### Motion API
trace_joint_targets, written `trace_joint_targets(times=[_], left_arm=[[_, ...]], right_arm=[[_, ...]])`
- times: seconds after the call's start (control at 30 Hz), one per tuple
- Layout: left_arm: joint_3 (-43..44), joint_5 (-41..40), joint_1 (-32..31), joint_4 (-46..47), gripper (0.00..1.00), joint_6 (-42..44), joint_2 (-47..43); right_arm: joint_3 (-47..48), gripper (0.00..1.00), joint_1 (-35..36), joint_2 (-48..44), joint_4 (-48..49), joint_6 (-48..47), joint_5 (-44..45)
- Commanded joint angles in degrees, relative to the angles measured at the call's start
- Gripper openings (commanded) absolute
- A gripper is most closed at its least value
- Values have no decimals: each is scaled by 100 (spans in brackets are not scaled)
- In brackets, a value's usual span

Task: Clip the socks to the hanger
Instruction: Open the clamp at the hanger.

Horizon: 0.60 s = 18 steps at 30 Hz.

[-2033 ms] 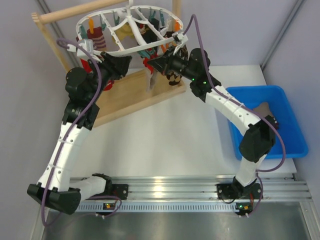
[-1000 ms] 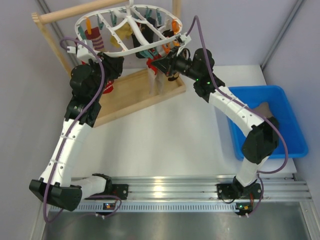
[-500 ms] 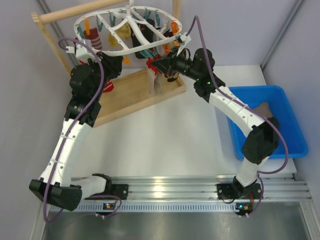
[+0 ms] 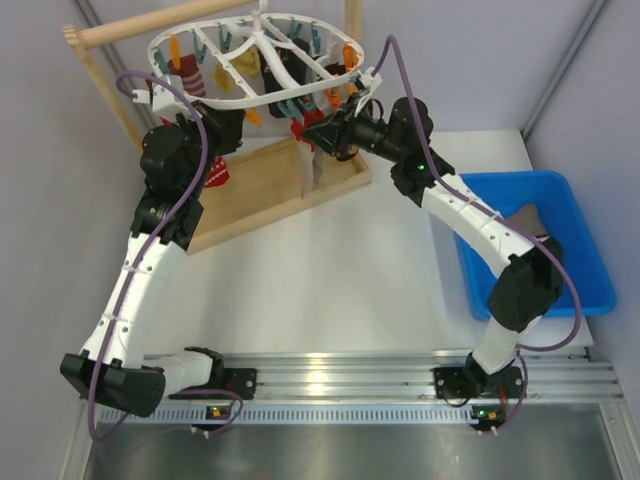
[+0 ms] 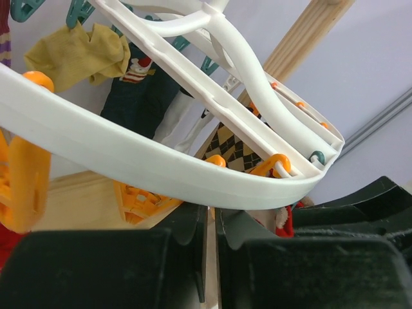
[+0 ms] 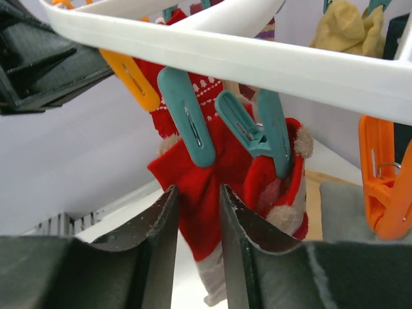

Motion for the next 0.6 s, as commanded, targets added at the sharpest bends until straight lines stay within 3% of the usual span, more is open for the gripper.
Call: trace_joint_targets(times=[0.0,0.07,0.2,0.37,0.57], left_arm=[[305,128,31,480,2,-59,35],[305,302,31,437,0,-33,27],[314,382,31,436,0,3,18],[279,479,22,288,0,20,18],[270,576,22,287,0,3,35]], right_arm=[[-8,32,-45,-438,-178,-544,-265],[1,40,-54,-552,-433,-818,-326],[-130,41,-54,-816,-539,-1565,-703],[-79,41,130,-931,-109,-1540,-1152],[598,42,658,-423,-56,-1601,-1048]])
